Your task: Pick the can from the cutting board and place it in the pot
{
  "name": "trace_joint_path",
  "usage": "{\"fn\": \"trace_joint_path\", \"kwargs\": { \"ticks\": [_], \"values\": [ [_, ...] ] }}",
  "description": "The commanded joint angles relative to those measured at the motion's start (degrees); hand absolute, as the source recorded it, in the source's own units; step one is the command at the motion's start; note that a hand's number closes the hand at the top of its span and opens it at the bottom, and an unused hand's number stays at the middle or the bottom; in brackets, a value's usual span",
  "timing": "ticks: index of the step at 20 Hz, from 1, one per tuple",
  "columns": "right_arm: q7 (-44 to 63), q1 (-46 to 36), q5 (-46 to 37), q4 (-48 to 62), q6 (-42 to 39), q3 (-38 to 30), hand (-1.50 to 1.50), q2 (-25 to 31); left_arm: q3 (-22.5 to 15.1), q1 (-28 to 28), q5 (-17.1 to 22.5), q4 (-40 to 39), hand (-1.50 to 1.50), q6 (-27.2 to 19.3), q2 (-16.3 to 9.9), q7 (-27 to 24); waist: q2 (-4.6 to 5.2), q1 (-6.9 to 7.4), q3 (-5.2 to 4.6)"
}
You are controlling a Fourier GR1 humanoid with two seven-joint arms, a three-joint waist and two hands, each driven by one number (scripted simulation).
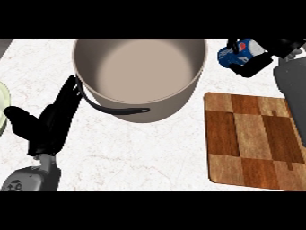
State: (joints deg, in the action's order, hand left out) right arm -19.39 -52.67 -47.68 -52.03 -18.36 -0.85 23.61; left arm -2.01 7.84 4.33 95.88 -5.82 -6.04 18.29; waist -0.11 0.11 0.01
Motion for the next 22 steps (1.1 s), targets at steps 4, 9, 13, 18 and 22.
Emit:
{"fn": "trace_joint_path", "kwargs": {
  "ticks": [4,9,13,18,22],
  "values": [
    [-0.2,-5.8,7.2,-10.4,-3.8,-4.9,1.50,-0.5,2.6,-0.7,1.2,1.8,0.00,1.0,-2.1,0.9,-0.27,-0.06,-0.03],
    [3.5,-9.9,14.2,-14.2,-10.9,-8.7,1.50,-1.4,-1.6,-1.3,-2.0,1.5,0.00,-0.6,0.9,0.3,-0.16,-0.06,-0.02],
    [13.2,-13.3,15.1,-17.0,-12.3,-7.6,1.50,-5.7,-0.4,0.4,-1.5,-1.6,0.00,-0.2,1.1,-0.4,-0.03,0.00,-0.04],
    [16.8,-19.1,12.7,-8.6,-8.6,-5.8,1.50,-10.2,-1.7,0.6,-2.0,1.2,0.00,-0.6,2.0,0.7,0.15,0.72,-0.04],
    [18.8,-20.3,10.8,-4.9,-5.4,-4.6,1.50,-12.7,-0.8,-0.4,-0.7,2.6,0.00,0.7,1.0,2.3,0.19,0.75,-0.03]
  ]
}}
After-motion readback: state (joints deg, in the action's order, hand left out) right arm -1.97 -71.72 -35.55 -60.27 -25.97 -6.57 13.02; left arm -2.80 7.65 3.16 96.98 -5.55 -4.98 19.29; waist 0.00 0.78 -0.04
